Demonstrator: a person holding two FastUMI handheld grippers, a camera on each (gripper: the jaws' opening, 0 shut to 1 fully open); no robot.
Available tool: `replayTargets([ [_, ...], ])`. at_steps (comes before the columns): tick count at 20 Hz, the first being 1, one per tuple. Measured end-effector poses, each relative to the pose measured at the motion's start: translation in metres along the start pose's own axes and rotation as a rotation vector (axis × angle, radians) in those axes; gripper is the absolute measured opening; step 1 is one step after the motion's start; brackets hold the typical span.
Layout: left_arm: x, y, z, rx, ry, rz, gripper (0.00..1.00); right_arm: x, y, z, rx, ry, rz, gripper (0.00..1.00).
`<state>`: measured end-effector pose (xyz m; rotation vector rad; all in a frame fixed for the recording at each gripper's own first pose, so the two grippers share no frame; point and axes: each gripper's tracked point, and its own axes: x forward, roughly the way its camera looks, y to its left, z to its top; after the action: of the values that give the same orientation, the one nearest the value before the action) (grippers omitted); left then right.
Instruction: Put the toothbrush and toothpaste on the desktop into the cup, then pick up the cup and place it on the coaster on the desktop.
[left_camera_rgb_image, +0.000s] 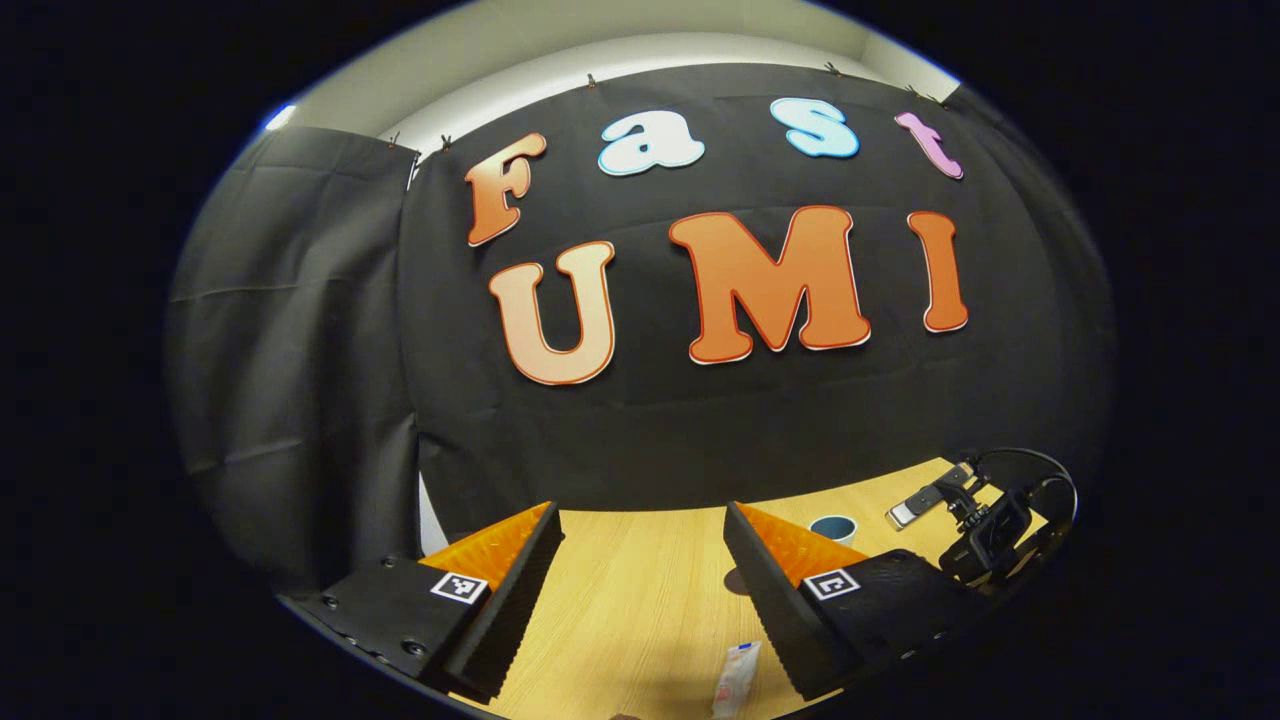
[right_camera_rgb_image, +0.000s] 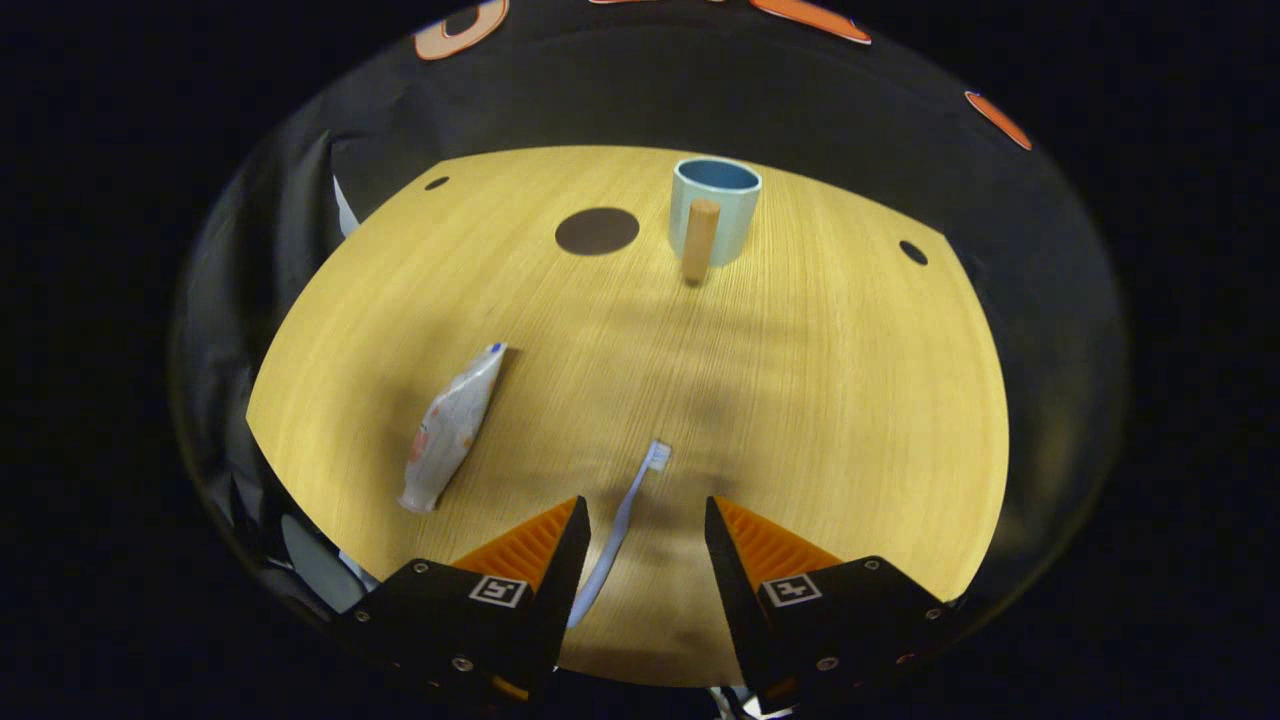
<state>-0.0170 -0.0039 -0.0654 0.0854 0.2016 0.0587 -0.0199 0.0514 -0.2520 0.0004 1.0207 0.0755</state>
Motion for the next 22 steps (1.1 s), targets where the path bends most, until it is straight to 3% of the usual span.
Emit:
replayTargets([
  [11,0.062,-0.020,-0.038,0.022,0.080,-0.198,0.99,0.030,0.019,-0.030,0.207,0.236,-0.002,0.36],
  [16,0.081,-0.032,-0.055,0.014,0.128,-0.276,0.99,0.039,0.019,-0.033,0.276,0.262,-0.038,0.08],
  [22,0.094,-0.050,-0.083,-0.014,0.214,-0.367,0.99,0.041,0.022,-0.032,0.330,0.238,-0.051,0.07],
])
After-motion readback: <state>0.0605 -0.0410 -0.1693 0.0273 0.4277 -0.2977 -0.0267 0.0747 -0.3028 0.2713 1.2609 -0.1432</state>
